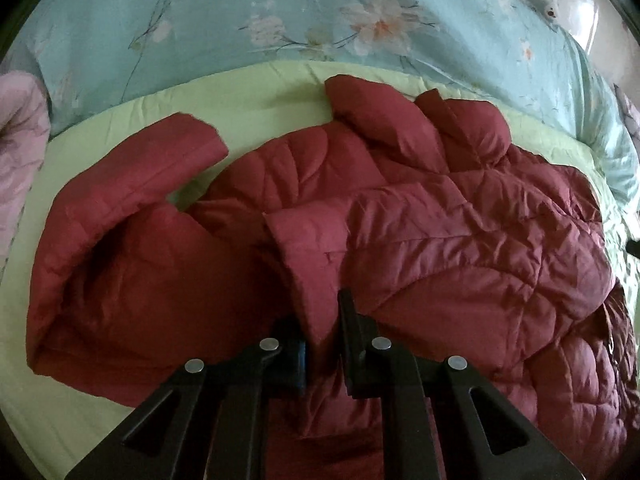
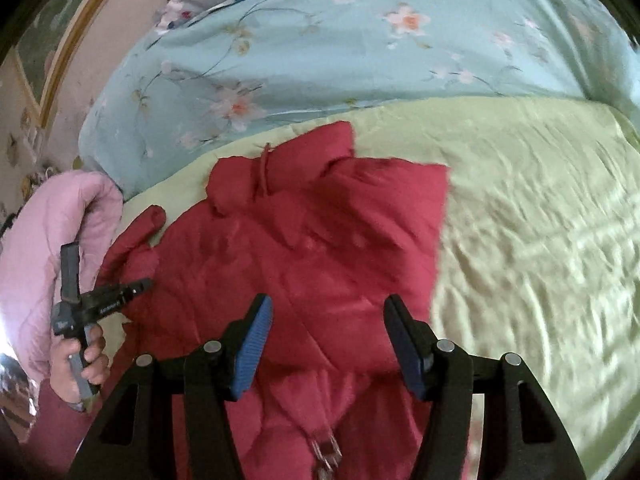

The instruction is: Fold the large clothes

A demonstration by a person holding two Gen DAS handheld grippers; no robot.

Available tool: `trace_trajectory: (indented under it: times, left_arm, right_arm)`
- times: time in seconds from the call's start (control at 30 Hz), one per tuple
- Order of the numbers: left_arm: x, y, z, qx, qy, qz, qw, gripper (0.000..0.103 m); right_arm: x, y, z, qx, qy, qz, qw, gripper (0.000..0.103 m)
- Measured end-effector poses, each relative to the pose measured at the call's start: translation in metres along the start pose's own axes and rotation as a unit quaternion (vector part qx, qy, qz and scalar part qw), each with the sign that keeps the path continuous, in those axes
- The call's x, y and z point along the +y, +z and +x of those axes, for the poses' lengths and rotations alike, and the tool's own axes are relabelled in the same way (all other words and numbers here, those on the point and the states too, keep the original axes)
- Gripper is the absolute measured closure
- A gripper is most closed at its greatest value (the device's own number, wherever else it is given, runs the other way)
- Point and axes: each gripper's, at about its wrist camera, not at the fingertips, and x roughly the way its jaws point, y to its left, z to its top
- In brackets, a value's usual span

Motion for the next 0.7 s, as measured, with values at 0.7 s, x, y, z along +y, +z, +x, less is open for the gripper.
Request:
trace_trajectory:
  times: [0.7]
  left_arm:
    - [0.008,-0.007,-0.045,-0.065,0.038,-0.028,0.9968,0.067]
  right_arm:
    - [-0.005,0.008,0.102,0.058,-0.12,-0.041,0.99,0.044]
